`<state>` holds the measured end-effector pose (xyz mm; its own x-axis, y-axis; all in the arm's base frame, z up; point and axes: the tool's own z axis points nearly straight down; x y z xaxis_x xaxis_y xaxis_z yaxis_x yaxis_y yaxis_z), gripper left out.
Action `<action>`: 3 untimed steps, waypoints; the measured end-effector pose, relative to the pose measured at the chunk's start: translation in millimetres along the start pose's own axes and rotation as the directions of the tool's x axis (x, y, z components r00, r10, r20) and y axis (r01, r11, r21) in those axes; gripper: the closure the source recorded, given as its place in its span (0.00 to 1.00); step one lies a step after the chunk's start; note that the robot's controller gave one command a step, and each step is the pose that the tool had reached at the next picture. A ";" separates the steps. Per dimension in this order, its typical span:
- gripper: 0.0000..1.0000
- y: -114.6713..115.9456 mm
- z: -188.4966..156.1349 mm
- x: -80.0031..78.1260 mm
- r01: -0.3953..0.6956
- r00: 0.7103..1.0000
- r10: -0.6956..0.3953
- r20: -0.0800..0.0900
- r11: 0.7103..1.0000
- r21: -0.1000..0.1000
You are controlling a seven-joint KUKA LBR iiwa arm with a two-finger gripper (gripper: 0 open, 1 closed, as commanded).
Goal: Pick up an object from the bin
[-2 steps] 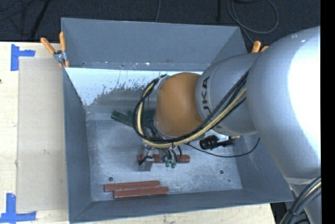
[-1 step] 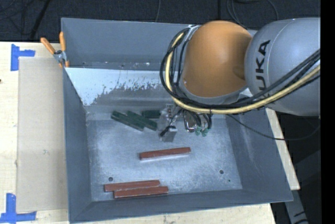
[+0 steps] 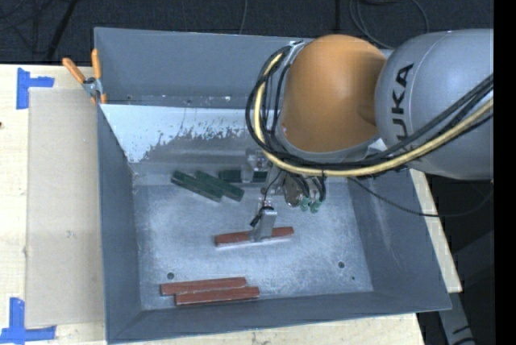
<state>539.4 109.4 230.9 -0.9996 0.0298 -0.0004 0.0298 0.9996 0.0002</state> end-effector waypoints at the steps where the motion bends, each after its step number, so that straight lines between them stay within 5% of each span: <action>1: 0.00 -10.1 164.2 43.1 -0.071 0.997 0.071 -0.006 0.997 0.000; 2: 0.00 -73.0 160.1 -11.3 0.184 0.983 -0.184 0.002 0.983 0.001; 3: 0.00 -96.5 160.2 -78.2 0.199 0.980 -0.199 -0.002 0.980 -0.001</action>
Offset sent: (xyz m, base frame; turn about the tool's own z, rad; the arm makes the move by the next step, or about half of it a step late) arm -0.0416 -0.0088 -0.1609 0.0713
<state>614.7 10.6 70.7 -0.9856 -0.1693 0.0013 -0.1693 0.9856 0.0009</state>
